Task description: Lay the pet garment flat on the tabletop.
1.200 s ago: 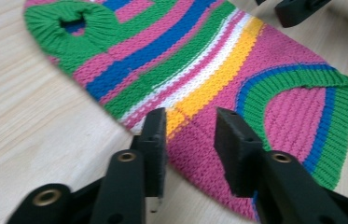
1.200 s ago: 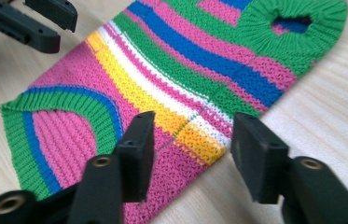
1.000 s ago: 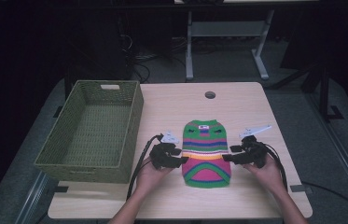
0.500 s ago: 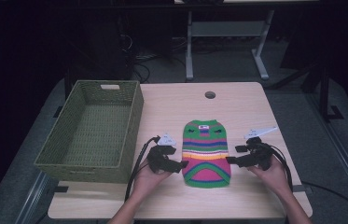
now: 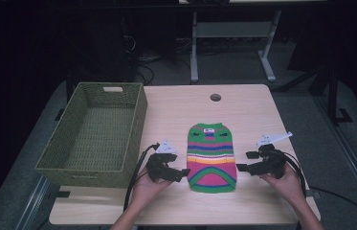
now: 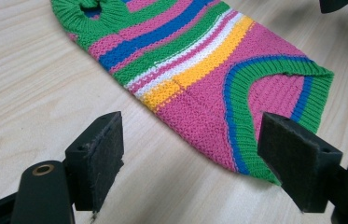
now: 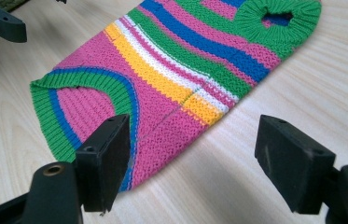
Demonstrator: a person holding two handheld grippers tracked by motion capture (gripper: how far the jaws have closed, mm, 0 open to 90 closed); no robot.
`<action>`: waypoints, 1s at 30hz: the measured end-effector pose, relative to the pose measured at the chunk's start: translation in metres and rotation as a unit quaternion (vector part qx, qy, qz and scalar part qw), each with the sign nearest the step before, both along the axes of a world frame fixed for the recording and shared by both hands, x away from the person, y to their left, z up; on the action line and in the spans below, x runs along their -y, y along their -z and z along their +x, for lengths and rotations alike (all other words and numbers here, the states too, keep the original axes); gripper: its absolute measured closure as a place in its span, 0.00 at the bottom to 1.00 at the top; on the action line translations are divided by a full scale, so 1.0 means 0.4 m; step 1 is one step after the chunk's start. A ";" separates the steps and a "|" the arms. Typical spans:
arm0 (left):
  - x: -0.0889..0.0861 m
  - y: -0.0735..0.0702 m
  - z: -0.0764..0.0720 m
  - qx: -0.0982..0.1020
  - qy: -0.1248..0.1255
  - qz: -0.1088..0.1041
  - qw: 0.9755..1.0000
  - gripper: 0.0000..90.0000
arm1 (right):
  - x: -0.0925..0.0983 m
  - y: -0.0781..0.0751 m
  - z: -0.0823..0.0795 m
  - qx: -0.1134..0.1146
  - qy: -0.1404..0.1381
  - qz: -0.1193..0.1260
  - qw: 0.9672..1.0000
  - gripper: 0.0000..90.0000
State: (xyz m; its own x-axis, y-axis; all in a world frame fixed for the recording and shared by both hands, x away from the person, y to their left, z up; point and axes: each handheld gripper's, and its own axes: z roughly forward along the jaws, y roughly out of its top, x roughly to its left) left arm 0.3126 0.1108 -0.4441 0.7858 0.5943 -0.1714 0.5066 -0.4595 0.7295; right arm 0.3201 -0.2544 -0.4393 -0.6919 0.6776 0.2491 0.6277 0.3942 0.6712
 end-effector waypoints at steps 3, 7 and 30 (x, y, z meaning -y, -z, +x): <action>-0.003 0.000 -0.006 0.002 0.005 0.005 1.000 0.23 | 0.006 0.003 -0.008 -0.001 0.001 0.001 1.000 0.29; -0.005 -0.001 -0.020 0.002 0.008 0.002 1.000 0.24 | 0.013 0.008 -0.019 -0.004 0.002 0.000 1.000 0.29; -0.031 0.001 -0.081 0.002 0.015 -0.008 1.000 0.24 | 0.057 0.025 -0.075 -0.002 0.006 0.009 1.000 0.27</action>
State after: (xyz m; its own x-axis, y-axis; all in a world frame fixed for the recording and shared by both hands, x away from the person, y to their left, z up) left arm 0.2804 0.1230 -0.4447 0.8040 0.5675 -0.1776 0.4898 -0.4626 0.7390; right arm 0.2900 -0.2771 -0.4493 -0.6826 0.6815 0.2640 0.6352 0.3746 0.6754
